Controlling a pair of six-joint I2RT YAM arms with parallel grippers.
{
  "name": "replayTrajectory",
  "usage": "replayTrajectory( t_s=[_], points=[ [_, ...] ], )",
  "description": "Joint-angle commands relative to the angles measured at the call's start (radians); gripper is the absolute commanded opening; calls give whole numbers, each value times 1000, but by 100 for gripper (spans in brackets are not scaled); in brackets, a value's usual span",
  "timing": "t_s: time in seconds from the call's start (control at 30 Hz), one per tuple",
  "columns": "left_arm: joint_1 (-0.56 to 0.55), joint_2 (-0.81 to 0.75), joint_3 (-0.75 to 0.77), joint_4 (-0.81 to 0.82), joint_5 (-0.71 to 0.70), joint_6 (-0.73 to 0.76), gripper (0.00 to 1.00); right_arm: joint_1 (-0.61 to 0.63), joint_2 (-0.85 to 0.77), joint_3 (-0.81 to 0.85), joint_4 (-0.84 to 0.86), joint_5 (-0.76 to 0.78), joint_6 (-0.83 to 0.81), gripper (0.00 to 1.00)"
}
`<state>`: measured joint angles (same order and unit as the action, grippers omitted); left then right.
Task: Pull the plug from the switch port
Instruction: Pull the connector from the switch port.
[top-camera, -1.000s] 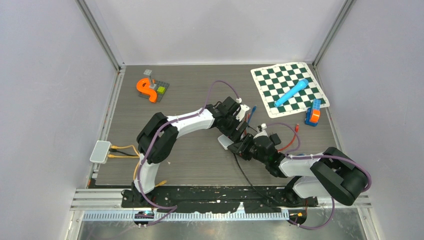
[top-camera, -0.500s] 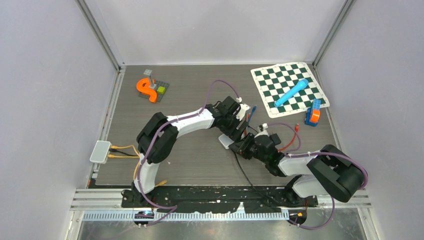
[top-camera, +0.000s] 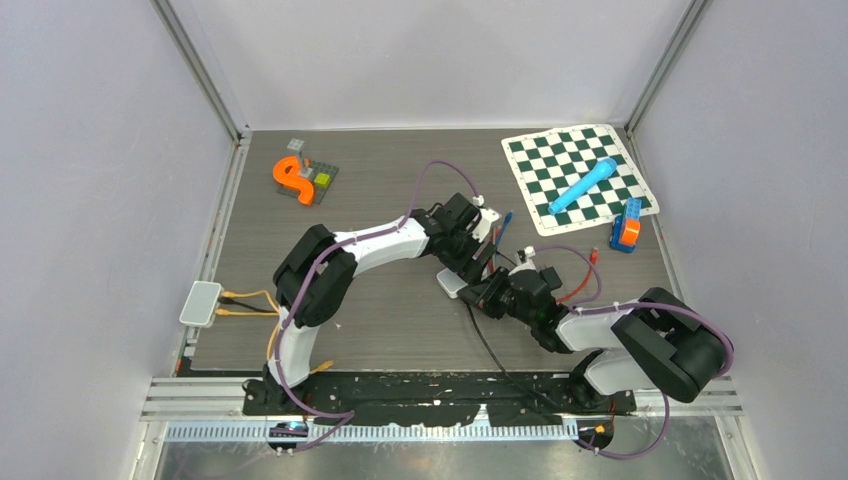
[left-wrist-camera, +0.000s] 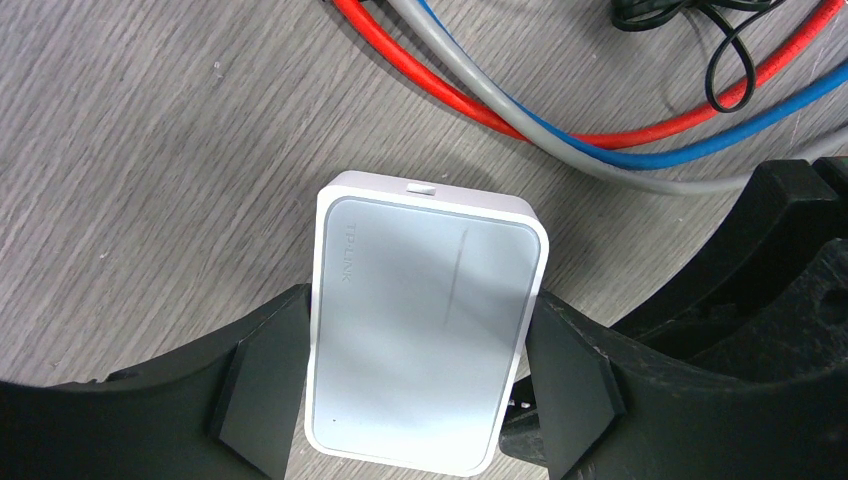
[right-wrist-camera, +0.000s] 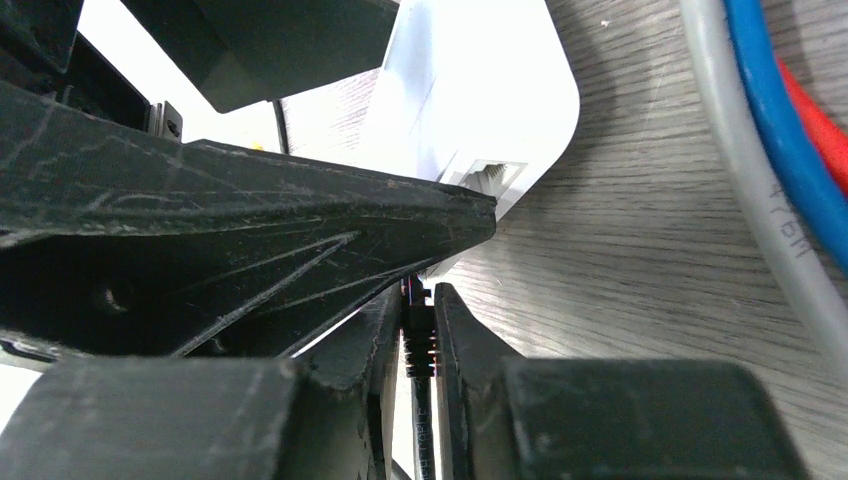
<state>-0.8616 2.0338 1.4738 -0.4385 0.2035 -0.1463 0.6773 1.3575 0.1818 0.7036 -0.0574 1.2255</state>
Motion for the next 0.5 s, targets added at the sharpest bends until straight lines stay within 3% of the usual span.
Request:
replayTrajectory(
  t_s=[0.0,0.2,0.47],
  points=[
    [-22,-32,-10,-14,62,-17,36,-12,-15,12,92,17,-24,6],
    [-18,-31,-13,-25,41,-1,35,-12,-35,51,1,-87,-105,5],
    [-7,-32,-36,-18,26,10,35,-13,-55,39,27,-248,-149,5]
  ],
)
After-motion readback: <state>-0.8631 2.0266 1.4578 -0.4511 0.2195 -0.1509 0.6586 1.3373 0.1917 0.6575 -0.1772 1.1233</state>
